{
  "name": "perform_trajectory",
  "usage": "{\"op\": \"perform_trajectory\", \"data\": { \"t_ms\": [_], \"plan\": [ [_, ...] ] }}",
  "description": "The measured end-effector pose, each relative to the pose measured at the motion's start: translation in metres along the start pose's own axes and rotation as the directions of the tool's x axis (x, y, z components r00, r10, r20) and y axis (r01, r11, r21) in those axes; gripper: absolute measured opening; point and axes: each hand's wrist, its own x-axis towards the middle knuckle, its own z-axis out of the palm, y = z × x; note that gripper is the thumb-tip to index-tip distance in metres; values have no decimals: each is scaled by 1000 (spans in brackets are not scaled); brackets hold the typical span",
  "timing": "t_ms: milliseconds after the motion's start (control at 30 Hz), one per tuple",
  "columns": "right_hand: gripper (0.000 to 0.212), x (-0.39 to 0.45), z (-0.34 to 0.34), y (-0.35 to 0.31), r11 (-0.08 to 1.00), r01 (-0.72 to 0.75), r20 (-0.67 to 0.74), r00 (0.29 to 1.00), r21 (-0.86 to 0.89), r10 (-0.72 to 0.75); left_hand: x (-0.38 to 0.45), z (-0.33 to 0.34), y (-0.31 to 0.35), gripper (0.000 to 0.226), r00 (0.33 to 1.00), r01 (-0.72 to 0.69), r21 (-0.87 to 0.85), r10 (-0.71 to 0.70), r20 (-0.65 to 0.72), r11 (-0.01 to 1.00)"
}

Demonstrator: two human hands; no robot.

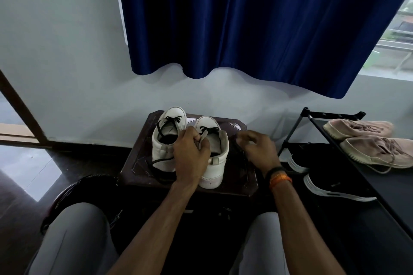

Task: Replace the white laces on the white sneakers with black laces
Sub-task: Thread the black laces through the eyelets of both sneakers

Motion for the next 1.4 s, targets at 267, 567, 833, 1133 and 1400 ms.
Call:
{"op": "perform_trajectory", "data": {
  "t_ms": [267,567,833,1133,1400],
  "plan": [
    [25,9,24,-13,999,38,6,999,-31,-38,-1,2,1,20,998,35,-22,-37,-56,999],
    [30,2,19,-7,996,-14,-79,997,-86,7,-2,5,4,20,992,72,-38,-76,-101,997],
    [38,1,-21,-23,981,-38,-131,989,190,63,3,-1,1,17,998,50,-31,-49,31,998],
    [36,4,-26,-30,950,-18,1,1000,313,18,23,-13,6,9,970,85,13,-86,229,996],
    [11,11,-22,-36,949,99,38,992,299,-116,30,-15,11,9,969,-45,158,5,247,986]
  ]
}}
